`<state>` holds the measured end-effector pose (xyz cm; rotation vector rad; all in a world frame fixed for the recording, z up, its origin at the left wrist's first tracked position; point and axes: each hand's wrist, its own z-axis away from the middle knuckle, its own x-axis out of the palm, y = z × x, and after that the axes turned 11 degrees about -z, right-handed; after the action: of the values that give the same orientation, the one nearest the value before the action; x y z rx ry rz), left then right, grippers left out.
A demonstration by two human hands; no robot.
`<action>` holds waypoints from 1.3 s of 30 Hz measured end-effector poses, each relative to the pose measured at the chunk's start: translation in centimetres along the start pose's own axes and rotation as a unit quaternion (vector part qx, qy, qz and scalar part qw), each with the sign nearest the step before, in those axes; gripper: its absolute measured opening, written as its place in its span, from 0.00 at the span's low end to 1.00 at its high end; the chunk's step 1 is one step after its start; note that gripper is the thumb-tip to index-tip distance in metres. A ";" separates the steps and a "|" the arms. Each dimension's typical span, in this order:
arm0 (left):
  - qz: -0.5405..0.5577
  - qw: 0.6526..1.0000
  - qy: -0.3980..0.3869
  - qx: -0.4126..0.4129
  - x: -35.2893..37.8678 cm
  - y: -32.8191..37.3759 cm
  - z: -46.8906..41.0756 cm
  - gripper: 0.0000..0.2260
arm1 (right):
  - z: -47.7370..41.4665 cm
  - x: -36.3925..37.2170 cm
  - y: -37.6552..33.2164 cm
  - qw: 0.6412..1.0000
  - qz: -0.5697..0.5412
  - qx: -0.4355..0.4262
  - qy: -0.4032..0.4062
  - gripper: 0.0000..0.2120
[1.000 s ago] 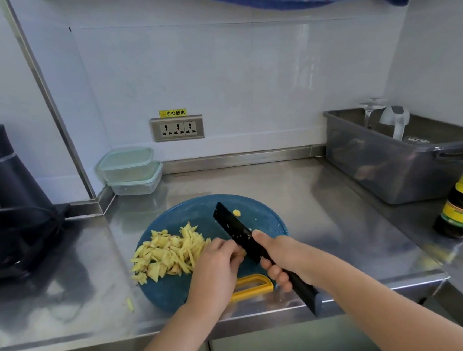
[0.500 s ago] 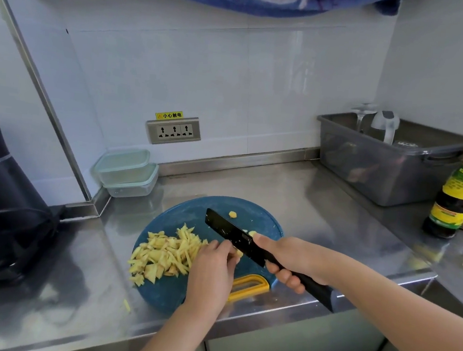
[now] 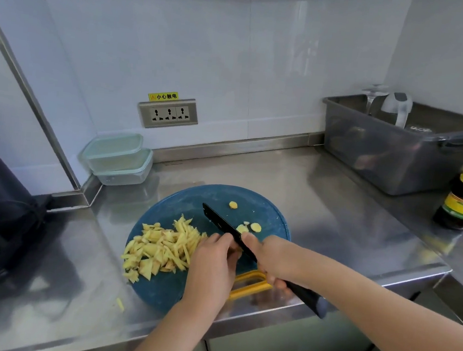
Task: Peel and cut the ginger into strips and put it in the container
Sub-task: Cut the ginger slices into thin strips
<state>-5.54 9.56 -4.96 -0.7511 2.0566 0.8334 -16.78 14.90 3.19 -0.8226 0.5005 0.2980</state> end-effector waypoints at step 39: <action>0.053 0.998 -0.006 -0.015 -0.8 -0.2 0.3 0.03 | -0.6 1.1 -1.6 0.996 -0.075 0.045 -0.004 0.31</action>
<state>-4.80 9.87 -4.50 -0.6553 2.0917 0.9268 -15.36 13.50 3.28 -0.7672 0.4385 0.1389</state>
